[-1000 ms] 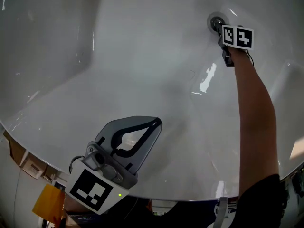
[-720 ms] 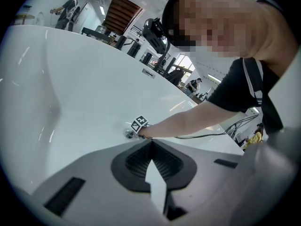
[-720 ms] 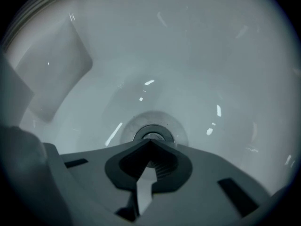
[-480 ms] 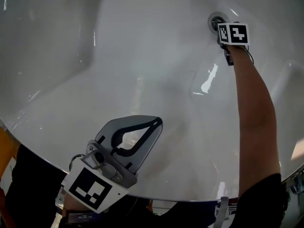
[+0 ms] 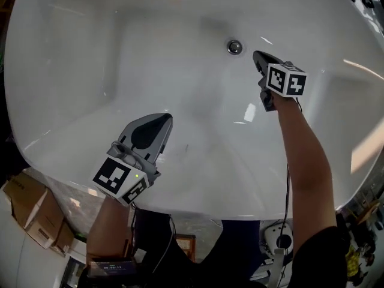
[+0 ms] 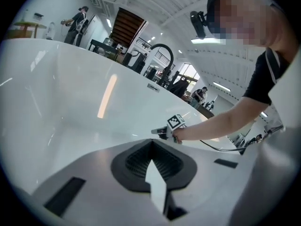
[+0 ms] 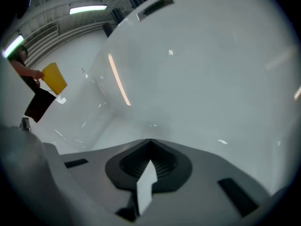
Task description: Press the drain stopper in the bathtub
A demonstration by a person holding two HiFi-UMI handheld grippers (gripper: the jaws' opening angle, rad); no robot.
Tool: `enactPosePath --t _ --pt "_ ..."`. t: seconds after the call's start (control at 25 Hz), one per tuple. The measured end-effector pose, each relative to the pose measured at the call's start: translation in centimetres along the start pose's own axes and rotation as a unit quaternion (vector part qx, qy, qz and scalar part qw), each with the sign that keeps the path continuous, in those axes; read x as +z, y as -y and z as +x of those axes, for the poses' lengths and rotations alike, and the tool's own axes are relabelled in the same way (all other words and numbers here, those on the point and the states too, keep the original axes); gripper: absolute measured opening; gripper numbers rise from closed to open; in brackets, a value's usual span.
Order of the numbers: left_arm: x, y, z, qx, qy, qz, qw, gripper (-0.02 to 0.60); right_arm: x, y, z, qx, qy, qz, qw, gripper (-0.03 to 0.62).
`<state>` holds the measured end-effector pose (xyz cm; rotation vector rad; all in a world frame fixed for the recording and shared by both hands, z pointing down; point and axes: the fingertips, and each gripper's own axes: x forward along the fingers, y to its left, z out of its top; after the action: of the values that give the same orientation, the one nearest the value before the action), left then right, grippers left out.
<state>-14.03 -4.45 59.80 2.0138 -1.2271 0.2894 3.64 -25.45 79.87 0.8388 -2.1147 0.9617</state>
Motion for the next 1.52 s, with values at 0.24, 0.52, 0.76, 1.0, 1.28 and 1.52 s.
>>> enactPosePath --t 0.24,0.52,0.76,1.0,1.28,1.52 --pt "5.7 4.4 -2.7 -0.018 0.025 -0.013 0.9994 0.008 4.7 -4.0 -12.2 0.003 0.062 0.003 0.998 0.014" --pt "10.7 9.6 -7.2 -0.042 0.035 0.019 0.9983 0.008 7.6 -10.8 -24.0 0.008 0.122 -0.003 0.993 0.015" --pt "14.1 14.8 -10.3 -0.053 0.028 0.036 0.9976 0.008 9.3 -16.1 -34.2 0.02 0.181 0.018 0.983 0.015" --pt "19.6 20.7 -13.2 -0.079 0.044 0.069 0.9935 0.008 11.1 -21.1 -43.6 0.033 0.241 0.021 0.97 0.014" --pt "24.4 26.9 -17.2 -0.106 0.063 0.095 0.9878 0.008 13.5 -25.1 -53.1 0.034 0.31 0.008 0.95 0.015" --pt "25.6 29.5 -19.2 -0.117 0.08 0.115 0.9832 0.008 14.3 -27.8 -58.1 0.035 0.351 -0.008 0.936 0.014"
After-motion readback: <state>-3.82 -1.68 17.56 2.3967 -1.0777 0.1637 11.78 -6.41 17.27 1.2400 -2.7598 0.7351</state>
